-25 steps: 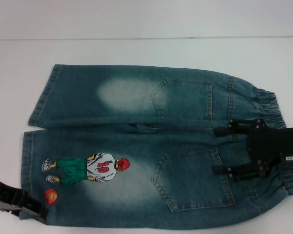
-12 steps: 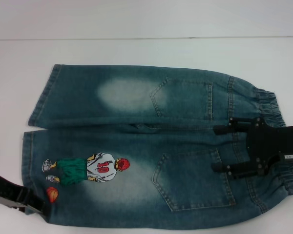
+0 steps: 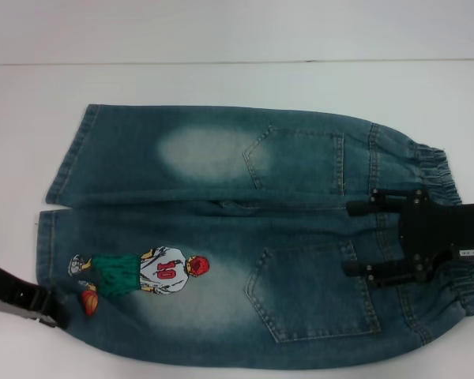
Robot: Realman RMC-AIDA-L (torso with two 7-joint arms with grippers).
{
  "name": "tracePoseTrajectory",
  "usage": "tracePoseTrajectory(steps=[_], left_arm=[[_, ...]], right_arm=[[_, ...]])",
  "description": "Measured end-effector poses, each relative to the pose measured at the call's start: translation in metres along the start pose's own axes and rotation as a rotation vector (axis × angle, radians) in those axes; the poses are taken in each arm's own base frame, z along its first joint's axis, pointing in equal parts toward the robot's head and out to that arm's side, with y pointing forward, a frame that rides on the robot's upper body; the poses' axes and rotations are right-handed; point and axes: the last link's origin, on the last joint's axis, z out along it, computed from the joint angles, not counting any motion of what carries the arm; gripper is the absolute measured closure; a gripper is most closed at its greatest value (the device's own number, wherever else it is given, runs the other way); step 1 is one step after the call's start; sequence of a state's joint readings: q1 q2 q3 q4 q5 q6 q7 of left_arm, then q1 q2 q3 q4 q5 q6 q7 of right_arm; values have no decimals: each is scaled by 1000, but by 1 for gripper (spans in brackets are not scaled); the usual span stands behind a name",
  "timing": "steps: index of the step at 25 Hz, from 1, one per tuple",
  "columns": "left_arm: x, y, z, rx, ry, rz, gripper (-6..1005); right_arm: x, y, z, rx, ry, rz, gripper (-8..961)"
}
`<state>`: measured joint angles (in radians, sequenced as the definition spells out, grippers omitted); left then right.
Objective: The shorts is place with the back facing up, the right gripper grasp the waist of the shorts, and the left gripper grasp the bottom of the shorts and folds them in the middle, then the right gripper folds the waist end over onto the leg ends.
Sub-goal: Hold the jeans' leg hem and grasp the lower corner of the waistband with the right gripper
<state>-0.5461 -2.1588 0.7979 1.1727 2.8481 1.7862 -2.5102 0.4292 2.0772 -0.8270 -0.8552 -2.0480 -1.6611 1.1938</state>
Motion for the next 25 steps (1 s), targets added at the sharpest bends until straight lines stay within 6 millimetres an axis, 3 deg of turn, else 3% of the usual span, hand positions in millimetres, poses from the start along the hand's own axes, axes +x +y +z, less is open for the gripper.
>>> tracePoseTrajectory(steps=[5, 12, 19, 25], left_arm=[[8, 2, 0, 10, 22, 30, 886], [12, 6, -2, 2, 40, 62, 924], [15, 6, -2, -5, 61, 91, 925], [16, 6, -3, -2, 65, 107, 925]], right_arm=[[2, -2, -8, 38, -19, 26, 63], [3, -10, -28, 99, 22, 178, 63], [-5, -20, -61, 134, 338, 405, 63], [-12, -19, -72, 68, 608, 553, 64]])
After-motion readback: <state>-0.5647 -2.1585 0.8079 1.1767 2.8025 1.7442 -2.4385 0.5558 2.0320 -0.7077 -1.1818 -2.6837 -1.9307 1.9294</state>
